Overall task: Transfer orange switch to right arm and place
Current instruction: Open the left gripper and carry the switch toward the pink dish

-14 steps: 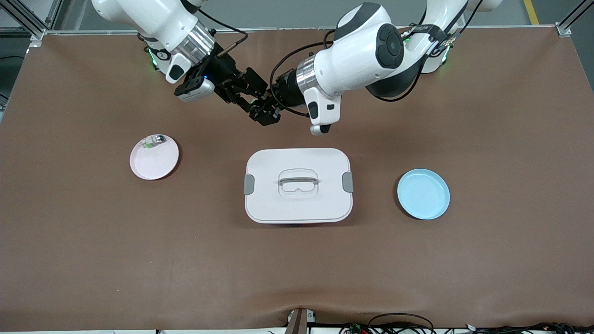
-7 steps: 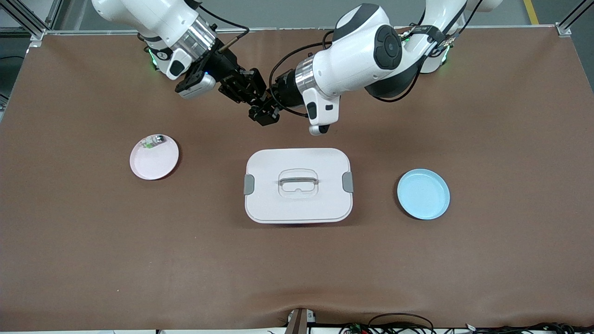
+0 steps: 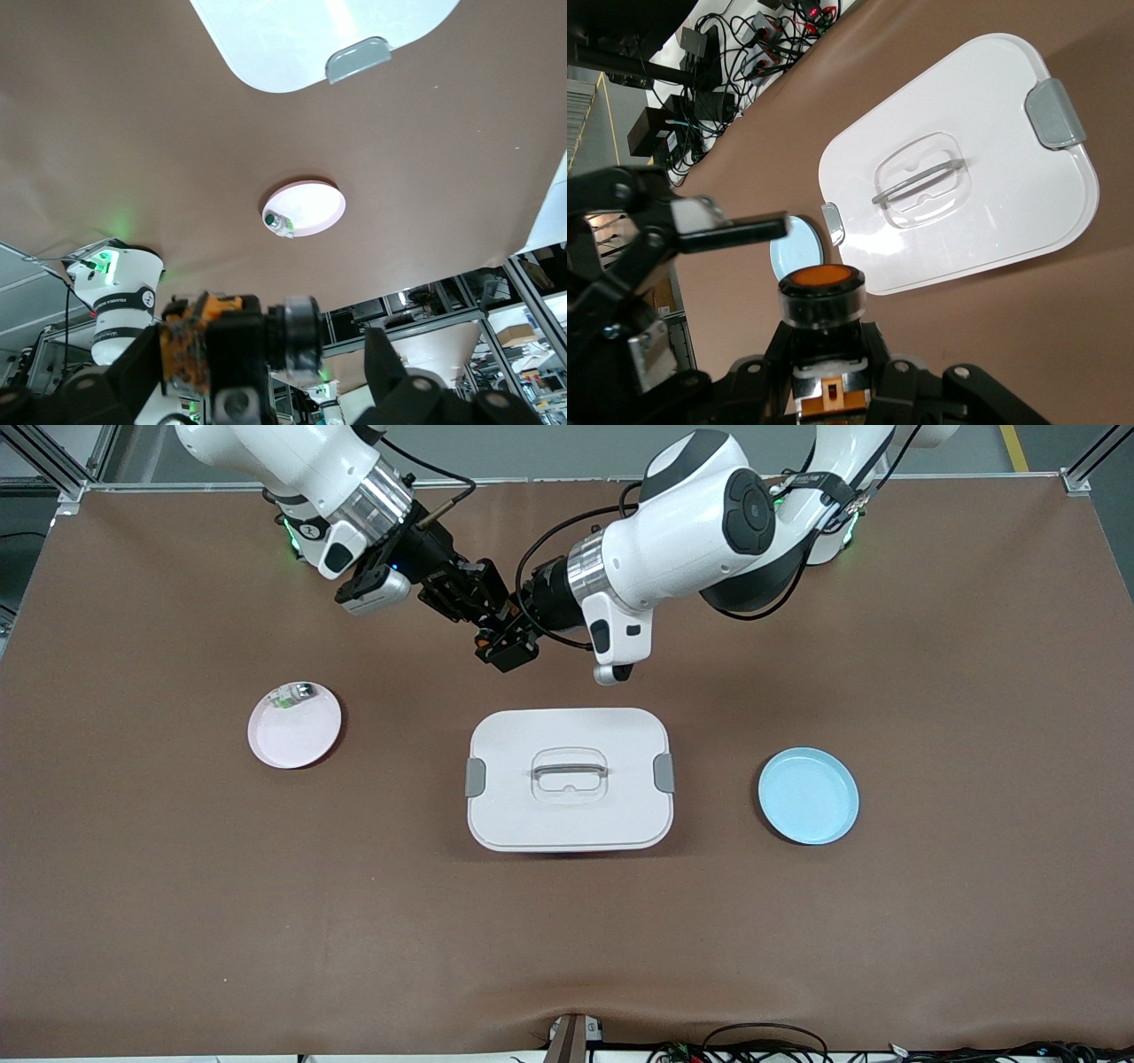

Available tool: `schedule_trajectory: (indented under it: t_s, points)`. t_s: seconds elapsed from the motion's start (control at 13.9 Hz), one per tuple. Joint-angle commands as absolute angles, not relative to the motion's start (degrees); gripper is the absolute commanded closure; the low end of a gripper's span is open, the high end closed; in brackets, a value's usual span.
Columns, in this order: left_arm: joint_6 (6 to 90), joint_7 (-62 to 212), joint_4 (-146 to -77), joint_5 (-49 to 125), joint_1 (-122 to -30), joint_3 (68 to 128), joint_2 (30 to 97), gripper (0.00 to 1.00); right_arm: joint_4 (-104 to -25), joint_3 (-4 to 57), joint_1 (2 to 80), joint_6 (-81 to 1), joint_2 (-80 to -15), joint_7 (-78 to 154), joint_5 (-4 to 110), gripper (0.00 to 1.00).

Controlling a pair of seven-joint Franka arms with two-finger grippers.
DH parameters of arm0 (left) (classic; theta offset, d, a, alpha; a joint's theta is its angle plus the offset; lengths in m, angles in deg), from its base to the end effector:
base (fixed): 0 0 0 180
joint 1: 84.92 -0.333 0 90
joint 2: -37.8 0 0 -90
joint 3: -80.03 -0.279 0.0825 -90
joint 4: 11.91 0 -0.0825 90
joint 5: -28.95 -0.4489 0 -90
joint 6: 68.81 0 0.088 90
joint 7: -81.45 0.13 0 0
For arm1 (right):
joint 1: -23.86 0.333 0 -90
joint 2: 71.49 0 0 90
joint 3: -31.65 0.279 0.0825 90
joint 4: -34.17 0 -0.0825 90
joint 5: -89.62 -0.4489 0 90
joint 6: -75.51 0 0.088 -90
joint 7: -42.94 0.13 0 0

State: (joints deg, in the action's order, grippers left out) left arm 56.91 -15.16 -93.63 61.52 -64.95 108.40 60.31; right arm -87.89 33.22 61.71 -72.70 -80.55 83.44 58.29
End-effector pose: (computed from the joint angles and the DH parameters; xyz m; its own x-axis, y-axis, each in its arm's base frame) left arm 0.5251 -0.5554 0.4843 0.3513 0.6259 -0.6963 0.9288 -0.3268 0.1749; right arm 0.4881 0.3975 0.4657 0.9150 -0.4010 0.0446 -0.2732 -0.6973 -0.6627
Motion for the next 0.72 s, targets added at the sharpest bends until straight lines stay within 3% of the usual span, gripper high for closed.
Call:
schedule_trajectory:
  t_s: [0.0,0.22,0.65]
  points:
    - [56.96,-15.23,-93.12,60.77,-65.67,108.24,59.43,0.0,-86.24,32.79,62.18,-71.89,-79.58,84.07,57.54,1.0]
    - [56.96,-14.61,-93.12,60.86,-66.73,108.24,59.43,0.0,-84.84,32.62,61.49,-69.01,-78.79,82.15,60.86,1.0]
    - [56.26,-9.01,-94.0,52.53,-67.08,108.07,59.6,0.0,-73.77,32.27,55.34,-51.34,-73.87,68.9,66.59,1.0]
